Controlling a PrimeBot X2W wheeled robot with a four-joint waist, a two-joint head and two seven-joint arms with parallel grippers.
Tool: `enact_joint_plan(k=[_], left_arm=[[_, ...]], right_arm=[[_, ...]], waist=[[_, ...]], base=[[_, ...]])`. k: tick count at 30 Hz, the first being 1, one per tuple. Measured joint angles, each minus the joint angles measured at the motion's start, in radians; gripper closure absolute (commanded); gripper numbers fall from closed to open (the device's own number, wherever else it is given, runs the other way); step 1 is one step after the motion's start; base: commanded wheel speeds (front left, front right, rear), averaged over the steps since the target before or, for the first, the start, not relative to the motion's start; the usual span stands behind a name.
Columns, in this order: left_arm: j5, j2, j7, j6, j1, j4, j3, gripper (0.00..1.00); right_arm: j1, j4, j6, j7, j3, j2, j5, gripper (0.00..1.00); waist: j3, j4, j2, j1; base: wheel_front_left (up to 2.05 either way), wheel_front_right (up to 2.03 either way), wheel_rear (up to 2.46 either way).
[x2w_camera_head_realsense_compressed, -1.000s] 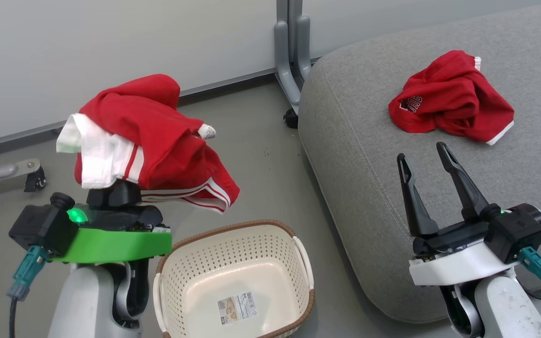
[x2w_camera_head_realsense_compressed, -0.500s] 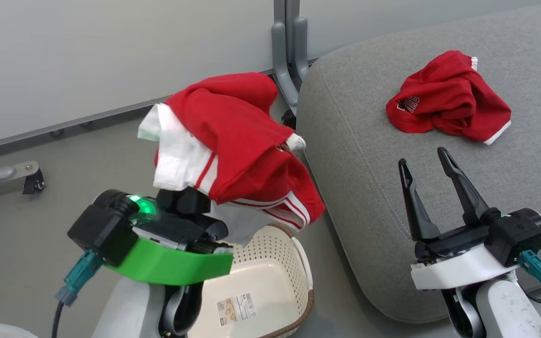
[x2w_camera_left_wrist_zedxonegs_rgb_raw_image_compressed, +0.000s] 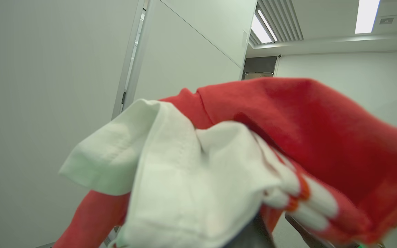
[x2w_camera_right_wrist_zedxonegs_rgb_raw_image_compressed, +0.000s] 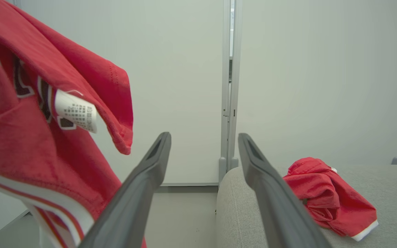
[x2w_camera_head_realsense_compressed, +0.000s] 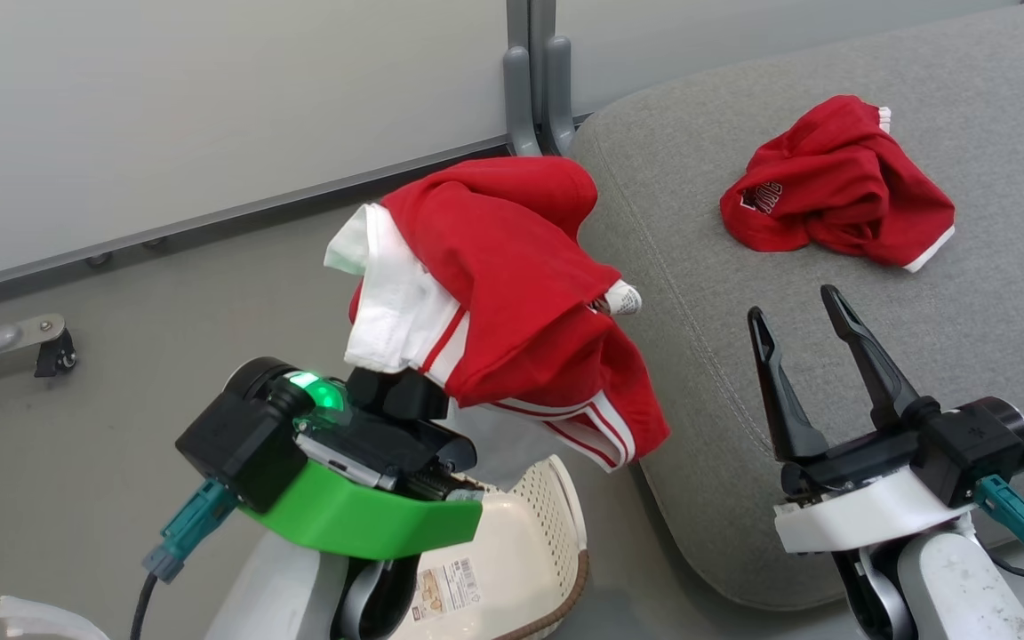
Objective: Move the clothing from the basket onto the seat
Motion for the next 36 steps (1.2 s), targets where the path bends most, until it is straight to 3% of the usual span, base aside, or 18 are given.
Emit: enact_joint_plan(k=[11, 18, 25, 36], left_arm=[[-0.001, 0.000, 0.000, 0.000, 0.000, 0.003, 0.008, 1.00], [0.000, 0.000, 0.000, 0.000, -0.001, 0.018, 0.007, 1.00], [0.003, 0.000, 0.000, 0.000, -0.004, 0.029, 0.006, 1.00], [0.002, 0.000, 0.000, -0.001, -0.022, 0.038, -0.068, 1.00]], right_arm=[[0.001, -0.020, 0.000, 0.000, 0.027, -0.017, 0.025, 0.00], [-0.010, -0.064, 0.000, 0.000, 0.143, -0.082, 0.044, 0.00], [-0.060, -0.117, 0.000, 0.000, 0.351, -0.175, 0.081, 0.00], [-0.158, -0.053, 0.000, 0.000, 0.463, -0.205, 0.087, 0.00]], waist=[[0.006, 0.001, 0.0000, 0.0000], [0.010, 0.003, 0.0000, 0.0000], [0.011, 0.011, 0.0000, 0.0000], [0.017, 0.032, 0.0000, 0.0000]], base=[[0.00, 0.00, 0.00], [0.00, 0.00, 0.00], [0.00, 0.00, 0.00], [0.00, 0.00, 0.00]])
